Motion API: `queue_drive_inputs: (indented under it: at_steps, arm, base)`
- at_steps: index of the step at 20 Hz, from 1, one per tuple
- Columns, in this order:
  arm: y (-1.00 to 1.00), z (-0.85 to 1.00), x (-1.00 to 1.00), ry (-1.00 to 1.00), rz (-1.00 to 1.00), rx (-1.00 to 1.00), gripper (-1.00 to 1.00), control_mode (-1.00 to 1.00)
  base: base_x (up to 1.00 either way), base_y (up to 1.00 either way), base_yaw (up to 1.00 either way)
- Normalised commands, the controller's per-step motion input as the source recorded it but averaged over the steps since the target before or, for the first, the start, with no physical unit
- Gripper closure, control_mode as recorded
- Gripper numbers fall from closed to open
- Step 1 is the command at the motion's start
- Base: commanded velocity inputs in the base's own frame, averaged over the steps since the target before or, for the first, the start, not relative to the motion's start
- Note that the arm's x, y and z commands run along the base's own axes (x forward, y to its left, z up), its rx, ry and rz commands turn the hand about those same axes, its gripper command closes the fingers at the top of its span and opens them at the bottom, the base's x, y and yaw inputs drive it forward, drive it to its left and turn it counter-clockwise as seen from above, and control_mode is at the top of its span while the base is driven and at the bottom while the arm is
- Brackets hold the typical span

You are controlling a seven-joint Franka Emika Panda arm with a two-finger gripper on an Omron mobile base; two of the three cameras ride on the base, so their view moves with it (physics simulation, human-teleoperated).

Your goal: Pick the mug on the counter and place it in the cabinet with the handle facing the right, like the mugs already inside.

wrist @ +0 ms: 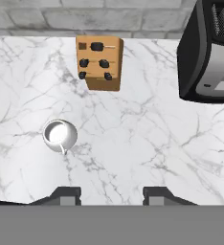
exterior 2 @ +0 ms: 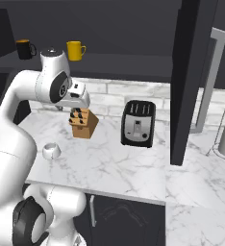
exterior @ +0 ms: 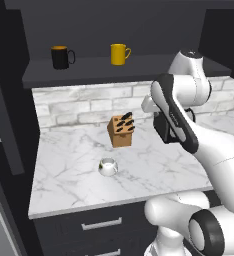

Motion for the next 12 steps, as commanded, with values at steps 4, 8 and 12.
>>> queue_drive_inputs:
  at_steps: [4,8,12]
  arm:
    - [0.00,-0.02,-0.11,-0.01,0.00,0.00,-1.00,-1.00]
    - [0.03,-0.12,-0.28,-0.05,0.00,0.00,-1.00,-1.00]
    - [0.11,-0.18,-0.33,-0.07,0.00,0.00,-1.00,-1.00]
  base:
    - [0.00,0.00,0.00]
    - [0.00,0.00,0.00]
    - [0.00,0.00,0.00]
